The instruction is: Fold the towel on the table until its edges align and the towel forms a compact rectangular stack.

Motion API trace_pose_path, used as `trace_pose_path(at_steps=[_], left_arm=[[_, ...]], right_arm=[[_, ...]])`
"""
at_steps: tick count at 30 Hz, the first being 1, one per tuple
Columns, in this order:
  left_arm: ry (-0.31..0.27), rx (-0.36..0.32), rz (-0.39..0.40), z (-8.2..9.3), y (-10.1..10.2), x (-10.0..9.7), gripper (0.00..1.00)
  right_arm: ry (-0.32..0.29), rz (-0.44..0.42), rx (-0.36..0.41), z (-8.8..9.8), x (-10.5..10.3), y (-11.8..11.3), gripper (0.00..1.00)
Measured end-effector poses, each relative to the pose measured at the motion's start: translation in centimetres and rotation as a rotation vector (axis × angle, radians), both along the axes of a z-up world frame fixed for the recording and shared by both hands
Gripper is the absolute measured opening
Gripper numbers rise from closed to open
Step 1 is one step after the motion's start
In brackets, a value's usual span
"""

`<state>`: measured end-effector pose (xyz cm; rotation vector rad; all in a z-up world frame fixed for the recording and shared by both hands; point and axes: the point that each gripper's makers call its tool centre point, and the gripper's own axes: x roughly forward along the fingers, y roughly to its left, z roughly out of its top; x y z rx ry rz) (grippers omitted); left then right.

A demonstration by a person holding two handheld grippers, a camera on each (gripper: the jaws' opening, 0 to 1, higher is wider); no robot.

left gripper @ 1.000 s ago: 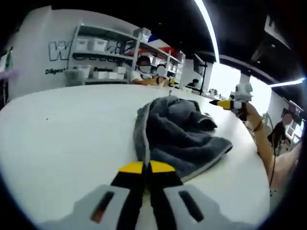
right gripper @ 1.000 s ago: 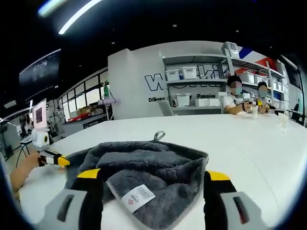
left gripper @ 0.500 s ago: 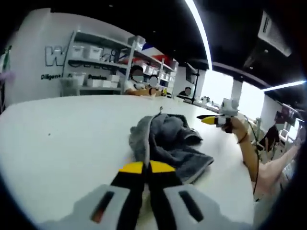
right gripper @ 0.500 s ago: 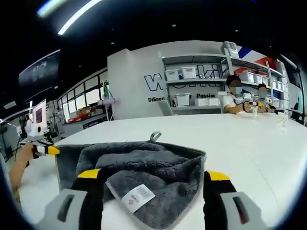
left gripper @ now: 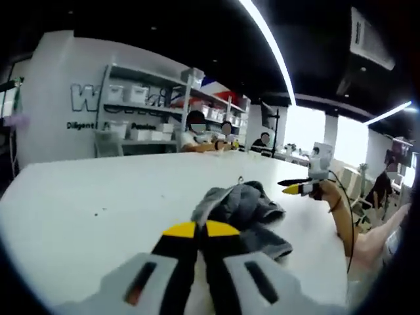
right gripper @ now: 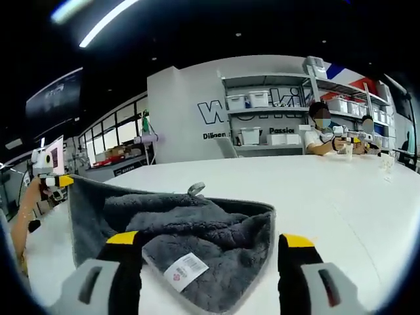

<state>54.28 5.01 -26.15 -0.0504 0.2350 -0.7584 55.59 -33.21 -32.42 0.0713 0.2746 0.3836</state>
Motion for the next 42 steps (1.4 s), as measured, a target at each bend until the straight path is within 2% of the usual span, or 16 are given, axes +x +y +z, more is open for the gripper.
trace_pose_path(at_steps=[8,15,21,24,29,35,39,42], left_arm=[[-0.041,0.016,0.067,2.0,2.6,0.2,0.04],[-0.056,0.037,0.143,2.3,5.4,1.2,0.04],[-0.017,0.073,0.226,0.9,8.6,2.8,0.04],[-0.008,0.123,0.272,0.0,10.3,3.7,0.04],[0.041,0.155,0.367,-2.3,14.0,5.8,0.04],[0.072,0.169,0.425,-4.7,17.4,7.7,0.05],[0.068,0.171,0.464,-5.6,18.1,7.8,0.06],[0.048,0.198,0.486,-5.7,18.8,8.8,0.05]], right_arm=[[0.003,0.009,-0.001,-0.1,0.0,0.2,0.89],[0.011,0.015,-0.003,-0.2,0.0,0.3,0.89],[0.015,0.022,-0.01,-0.3,-0.1,0.5,0.89],[0.01,0.02,-0.011,-0.1,-0.1,0.4,0.89],[0.015,0.021,-0.014,-0.3,-0.1,0.5,0.89],[0.021,0.027,-0.026,-0.5,-0.1,0.7,0.89],[0.025,0.028,-0.034,-0.7,0.0,0.9,0.89],[0.028,0.031,-0.038,-0.7,0.0,0.9,0.89]])
